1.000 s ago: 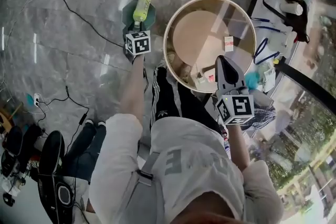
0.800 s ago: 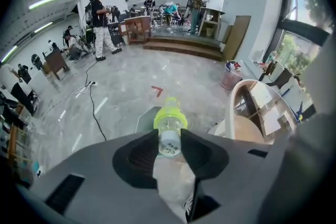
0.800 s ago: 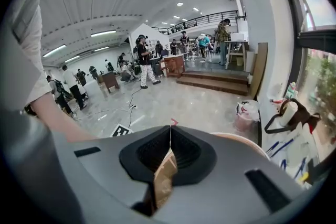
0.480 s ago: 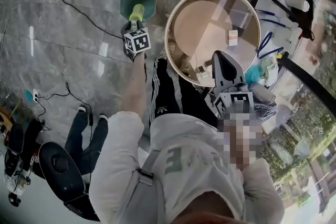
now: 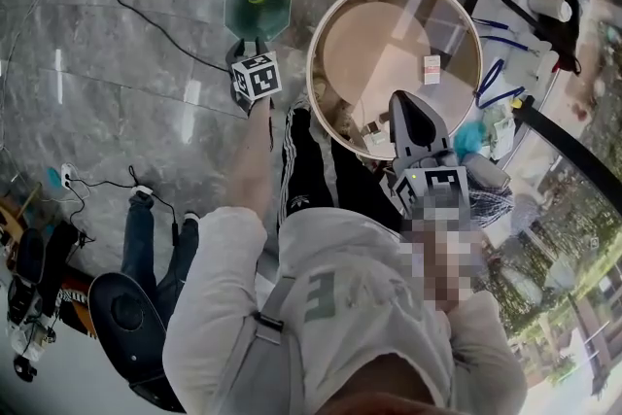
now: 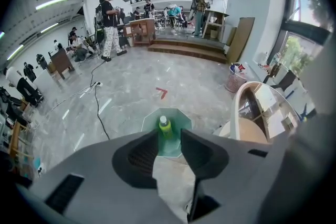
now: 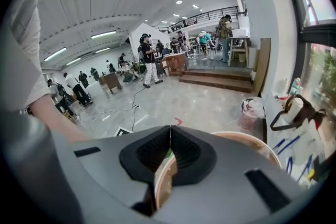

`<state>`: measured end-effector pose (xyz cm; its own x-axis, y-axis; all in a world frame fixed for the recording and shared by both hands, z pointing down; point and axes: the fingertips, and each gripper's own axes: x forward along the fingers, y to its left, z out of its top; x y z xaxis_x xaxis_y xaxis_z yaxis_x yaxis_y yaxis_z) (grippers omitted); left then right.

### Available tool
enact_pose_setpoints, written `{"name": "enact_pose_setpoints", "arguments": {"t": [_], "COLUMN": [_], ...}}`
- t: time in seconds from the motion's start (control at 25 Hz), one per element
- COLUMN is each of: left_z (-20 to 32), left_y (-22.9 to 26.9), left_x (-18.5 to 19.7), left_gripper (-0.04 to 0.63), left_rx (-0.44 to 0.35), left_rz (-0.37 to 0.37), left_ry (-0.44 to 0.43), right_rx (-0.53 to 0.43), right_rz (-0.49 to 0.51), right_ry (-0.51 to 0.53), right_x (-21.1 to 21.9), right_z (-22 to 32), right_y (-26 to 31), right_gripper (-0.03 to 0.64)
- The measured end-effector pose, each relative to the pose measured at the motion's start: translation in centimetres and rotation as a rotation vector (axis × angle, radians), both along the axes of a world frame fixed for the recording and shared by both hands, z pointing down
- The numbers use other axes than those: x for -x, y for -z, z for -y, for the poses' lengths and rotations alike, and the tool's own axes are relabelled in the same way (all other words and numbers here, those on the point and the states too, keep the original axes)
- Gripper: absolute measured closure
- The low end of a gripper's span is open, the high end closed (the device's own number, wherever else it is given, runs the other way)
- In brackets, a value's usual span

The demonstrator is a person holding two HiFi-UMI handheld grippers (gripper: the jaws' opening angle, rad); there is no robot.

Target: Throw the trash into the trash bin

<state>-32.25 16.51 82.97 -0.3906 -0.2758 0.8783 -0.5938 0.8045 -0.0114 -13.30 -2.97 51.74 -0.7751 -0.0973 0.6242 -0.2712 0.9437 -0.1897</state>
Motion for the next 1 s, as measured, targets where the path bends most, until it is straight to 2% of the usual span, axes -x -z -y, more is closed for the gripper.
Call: {"name": "enact_pose_setpoints", "arguments": {"t": [0.24, 0.44, 0.6, 0.8, 1.0], "left_z": [0.4, 2.9, 5.8, 8.8, 12.2], "left_y": [2.3, 8.4, 17.0, 29.4, 42.3], "left_x": [0.4, 1.0, 0.1, -2.6, -5.7], "left_gripper": [0.454, 0.454, 0.456, 0.464, 0.512], "left_rx": [-0.031, -0.146, -0.299, -0.499, -0.674], "left_rz": [0.04, 0.152, 0.292, 0.421, 0.558], "left_ry": [-0.013, -0.024, -0.069, -0.127, -0.27], "right_rx": [-0.003, -0.014, -0.037, -0.067, -0.122], "right_rz": [0.032, 0.102, 0.178, 0.288, 0.426], "right_ry": [0.002, -0.003, -0.008, -0.024, -0.054], "right_x": [-0.5, -1.2, -1.5, -1.3, -0.6], "right_z": [-1.0, -1.2, -1.0, -0.5, 0.6], "right_y": [1.2, 3.4, 6.3, 11.2, 16.6], "right_gripper": [0.603, 0.603, 0.603, 0.603, 0.603]}}
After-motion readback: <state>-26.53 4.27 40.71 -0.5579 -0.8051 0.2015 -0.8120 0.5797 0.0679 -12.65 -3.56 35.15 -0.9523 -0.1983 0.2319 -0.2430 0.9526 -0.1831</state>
